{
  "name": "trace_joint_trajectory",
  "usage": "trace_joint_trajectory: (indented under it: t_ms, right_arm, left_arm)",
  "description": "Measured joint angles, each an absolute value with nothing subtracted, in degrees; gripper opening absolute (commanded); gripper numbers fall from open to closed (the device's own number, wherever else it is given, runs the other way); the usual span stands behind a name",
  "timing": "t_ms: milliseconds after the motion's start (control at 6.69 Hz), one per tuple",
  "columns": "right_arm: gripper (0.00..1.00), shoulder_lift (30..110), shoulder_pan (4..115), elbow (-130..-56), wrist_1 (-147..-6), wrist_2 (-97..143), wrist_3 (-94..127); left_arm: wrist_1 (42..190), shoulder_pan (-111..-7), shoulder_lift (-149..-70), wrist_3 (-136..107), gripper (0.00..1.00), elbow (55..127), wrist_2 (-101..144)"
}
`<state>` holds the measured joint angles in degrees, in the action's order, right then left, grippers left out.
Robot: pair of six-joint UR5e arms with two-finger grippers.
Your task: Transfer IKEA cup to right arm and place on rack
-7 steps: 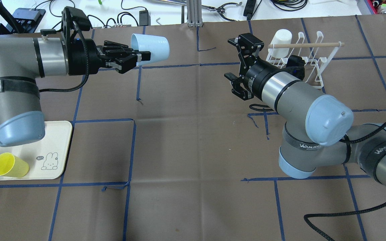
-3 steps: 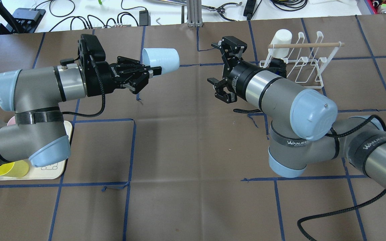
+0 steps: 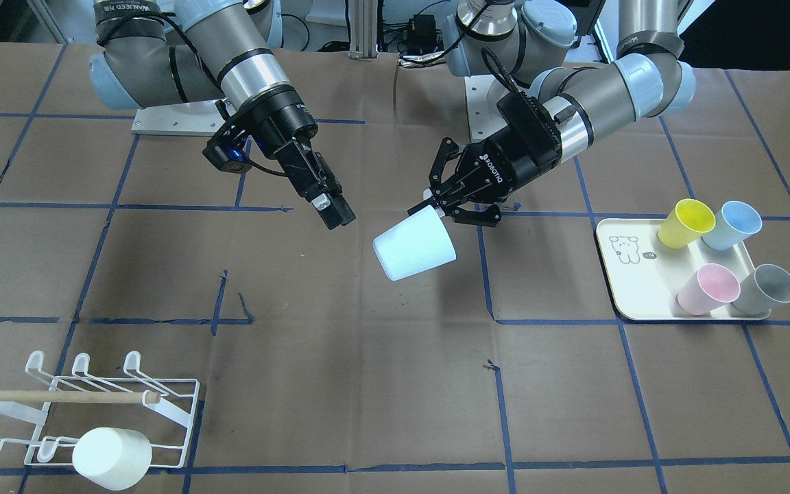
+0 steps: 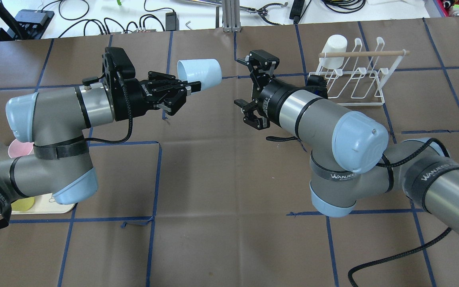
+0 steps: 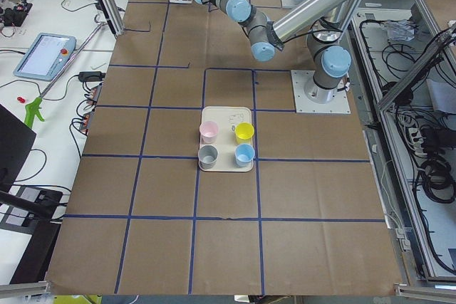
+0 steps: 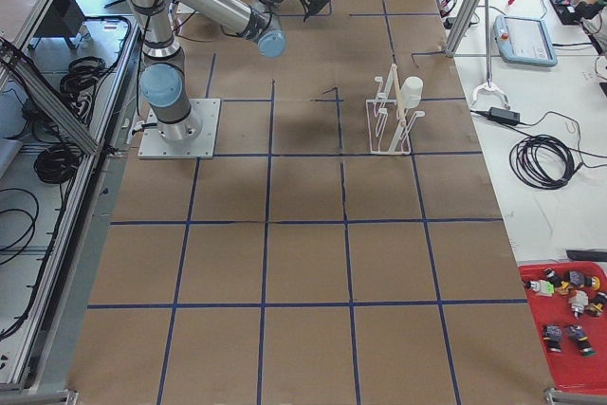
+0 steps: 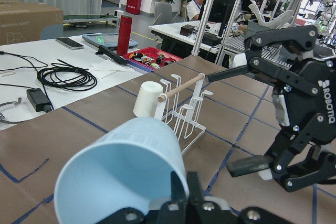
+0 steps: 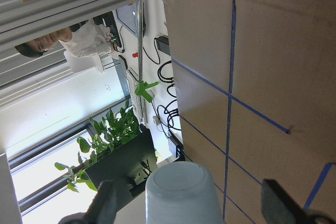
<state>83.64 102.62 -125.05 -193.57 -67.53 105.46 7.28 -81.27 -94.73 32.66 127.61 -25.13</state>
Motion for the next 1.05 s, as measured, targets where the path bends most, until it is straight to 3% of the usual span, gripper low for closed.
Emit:
trace_joint_trajectory:
  t_ms: [1046]
  right_arm:
    - [0.97,80.77,105.86,-121.25,-192.68,-67.56,101.70]
  left_arm:
    - [2.90,-81.39,-94.42,29.77,0.07,129.81,-25.14]
